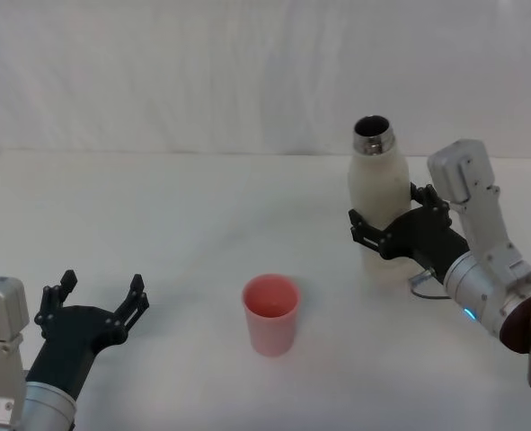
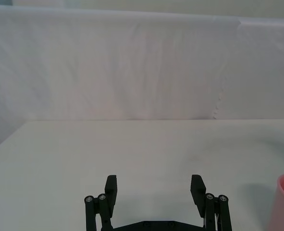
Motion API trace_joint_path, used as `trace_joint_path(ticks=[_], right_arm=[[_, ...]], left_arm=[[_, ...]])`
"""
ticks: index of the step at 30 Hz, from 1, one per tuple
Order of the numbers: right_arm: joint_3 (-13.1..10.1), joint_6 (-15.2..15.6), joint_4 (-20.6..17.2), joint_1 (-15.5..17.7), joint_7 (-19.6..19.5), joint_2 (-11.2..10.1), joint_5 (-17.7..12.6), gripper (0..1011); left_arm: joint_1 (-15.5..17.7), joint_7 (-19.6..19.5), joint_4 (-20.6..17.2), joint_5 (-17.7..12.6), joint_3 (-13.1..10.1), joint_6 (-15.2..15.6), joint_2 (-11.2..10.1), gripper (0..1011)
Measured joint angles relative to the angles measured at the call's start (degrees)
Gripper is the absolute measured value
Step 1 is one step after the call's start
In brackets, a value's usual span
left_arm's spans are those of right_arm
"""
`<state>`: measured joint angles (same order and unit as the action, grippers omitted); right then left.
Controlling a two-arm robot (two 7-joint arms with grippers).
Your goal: Grasp the thermos with one hand and pour water into the cup lid.
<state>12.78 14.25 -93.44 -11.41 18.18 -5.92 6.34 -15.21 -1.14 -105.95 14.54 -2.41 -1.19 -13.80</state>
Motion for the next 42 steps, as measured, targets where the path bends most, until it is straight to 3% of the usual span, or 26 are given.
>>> trace_joint_path(ticks=[7, 18, 42], right_arm=[[-0.44, 1.12, 1.31, -0.75, -0.25, 1.59, -3.88, 957], [0.93, 1.52, 3.32, -1.82, -1.10, 2.95, -6.95, 957], [3.83, 2.09, 5.69, -2.94, -3.26, 2.50, -10.56, 957]], left_arm=[[0.00, 0.00, 0.00, 0.00, 0.00, 0.00, 0.00, 1001], [0.00, 0.00, 0.00, 0.00, 0.00, 0.00, 0.00, 1001], [0.00, 0.00, 0.00, 0.00, 0.00, 0.00, 0.00, 1001]])
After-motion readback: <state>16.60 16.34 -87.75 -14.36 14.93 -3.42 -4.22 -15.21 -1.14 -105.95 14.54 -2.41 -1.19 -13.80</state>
